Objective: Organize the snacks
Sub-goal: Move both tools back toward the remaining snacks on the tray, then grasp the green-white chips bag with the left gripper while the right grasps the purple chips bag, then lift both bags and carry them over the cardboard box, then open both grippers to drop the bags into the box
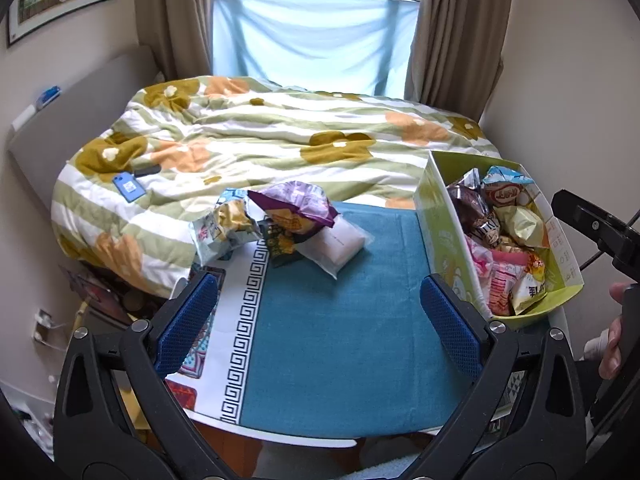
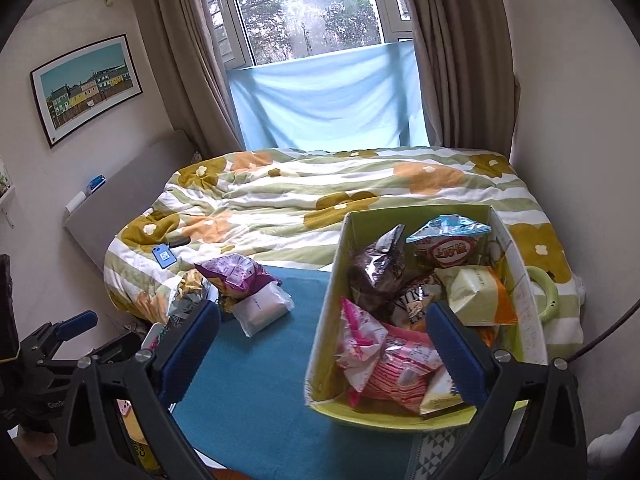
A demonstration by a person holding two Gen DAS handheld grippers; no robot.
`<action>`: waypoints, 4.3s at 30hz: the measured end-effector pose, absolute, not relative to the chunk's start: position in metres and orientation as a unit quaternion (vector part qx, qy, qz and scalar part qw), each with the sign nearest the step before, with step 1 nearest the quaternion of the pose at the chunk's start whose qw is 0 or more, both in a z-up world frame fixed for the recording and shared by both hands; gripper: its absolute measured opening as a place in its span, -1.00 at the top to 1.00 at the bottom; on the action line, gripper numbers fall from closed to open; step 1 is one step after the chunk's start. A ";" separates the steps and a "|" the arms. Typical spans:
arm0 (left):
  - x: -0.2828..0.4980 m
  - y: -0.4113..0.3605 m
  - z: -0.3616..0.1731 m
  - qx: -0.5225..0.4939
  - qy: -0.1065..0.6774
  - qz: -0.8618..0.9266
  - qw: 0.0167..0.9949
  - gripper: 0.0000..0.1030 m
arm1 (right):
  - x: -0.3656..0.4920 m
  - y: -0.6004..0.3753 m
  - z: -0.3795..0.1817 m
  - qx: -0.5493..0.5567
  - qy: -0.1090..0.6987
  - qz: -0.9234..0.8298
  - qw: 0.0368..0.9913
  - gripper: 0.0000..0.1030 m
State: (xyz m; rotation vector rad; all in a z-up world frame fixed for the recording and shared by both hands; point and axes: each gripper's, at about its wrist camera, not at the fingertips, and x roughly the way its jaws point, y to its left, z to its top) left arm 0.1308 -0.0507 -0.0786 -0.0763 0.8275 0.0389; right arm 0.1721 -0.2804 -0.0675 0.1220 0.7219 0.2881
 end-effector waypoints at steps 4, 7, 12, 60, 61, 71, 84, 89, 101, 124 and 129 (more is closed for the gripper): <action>0.148 0.001 -0.086 -0.034 0.409 0.008 0.912 -0.96 | 0.187 -0.232 -0.064 0.047 0.352 0.137 0.925 -0.99; 0.166 0.036 -0.097 -0.008 0.414 -0.008 0.910 -0.96 | 0.202 -0.194 -0.067 0.036 0.358 0.138 0.923 -0.99; 0.203 0.083 -0.123 0.042 0.430 -0.042 0.901 -0.96 | 0.231 -0.132 -0.088 0.015 0.382 0.138 0.914 -0.99; 0.353 0.079 -0.292 0.195 0.537 -0.171 0.803 -0.24 | 0.385 -0.006 -0.283 -0.263 0.472 0.268 0.797 -0.73; 0.353 0.080 -0.292 0.190 0.538 -0.166 0.804 -0.24 | 0.385 -0.007 -0.282 -0.262 0.472 0.269 0.798 -0.65; 0.353 0.088 -0.285 0.165 0.536 -0.141 0.816 -0.21 | 0.385 -0.013 -0.275 -0.245 0.460 0.262 0.812 -0.21; 0.340 0.086 -0.206 0.163 0.485 -0.129 0.849 -0.21 | 0.372 -0.028 -0.220 -0.204 0.422 0.230 0.853 -0.20; 0.327 0.080 -0.156 0.162 0.451 -0.132 0.868 -0.21 | 0.353 -0.039 -0.174 -0.183 0.400 0.208 0.874 -0.20; 0.316 0.000 -0.060 0.156 0.371 -0.211 0.891 -0.21 | 0.291 -0.124 -0.064 -0.126 0.370 0.085 0.917 -0.20; 0.274 -0.288 -0.103 0.078 0.451 -0.220 0.862 -0.28 | 0.220 -0.383 -0.068 -0.051 0.381 0.023 0.923 -0.20; 0.265 -0.311 -0.121 0.096 0.462 -0.198 0.859 -1.00 | 0.226 -0.411 -0.078 -0.040 0.391 0.041 0.919 -0.20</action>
